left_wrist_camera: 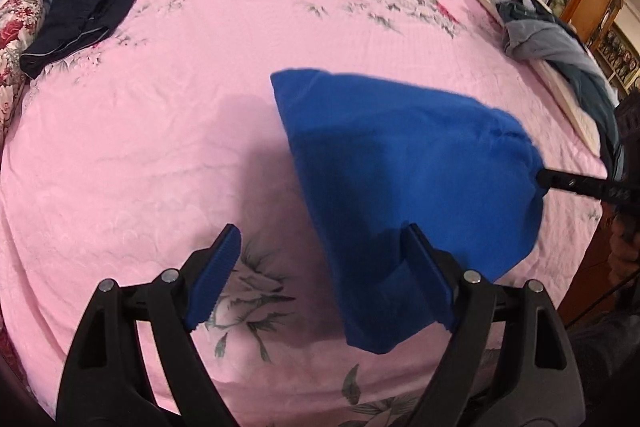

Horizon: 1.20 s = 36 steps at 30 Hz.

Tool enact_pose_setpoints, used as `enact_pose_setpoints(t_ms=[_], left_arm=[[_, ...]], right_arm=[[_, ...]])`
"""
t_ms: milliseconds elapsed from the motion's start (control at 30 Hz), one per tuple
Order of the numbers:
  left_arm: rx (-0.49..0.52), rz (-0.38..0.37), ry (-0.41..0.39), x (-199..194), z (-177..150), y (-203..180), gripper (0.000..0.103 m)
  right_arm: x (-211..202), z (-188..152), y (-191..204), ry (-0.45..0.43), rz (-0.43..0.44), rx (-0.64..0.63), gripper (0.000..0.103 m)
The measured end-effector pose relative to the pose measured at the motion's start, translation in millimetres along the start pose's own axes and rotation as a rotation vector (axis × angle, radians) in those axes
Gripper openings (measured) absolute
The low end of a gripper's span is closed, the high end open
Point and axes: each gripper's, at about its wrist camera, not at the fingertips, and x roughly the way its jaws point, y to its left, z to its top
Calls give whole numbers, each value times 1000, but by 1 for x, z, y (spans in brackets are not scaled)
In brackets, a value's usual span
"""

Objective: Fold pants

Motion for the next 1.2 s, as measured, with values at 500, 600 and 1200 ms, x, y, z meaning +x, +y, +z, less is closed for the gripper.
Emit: enact_pose_setpoints(t_ms=[500, 600, 1200], left_arm=[[-3, -23, 66, 17, -15, -4, 90], [21, 13, 13, 0, -19, -8, 88], [-166, 18, 17, 31, -44, -3, 88]], right_arm=[[25, -2, 38, 109, -76, -228, 27], [-5, 17, 66, 60, -42, -300, 28], [195, 98, 186, 289, -74, -736, 30]])
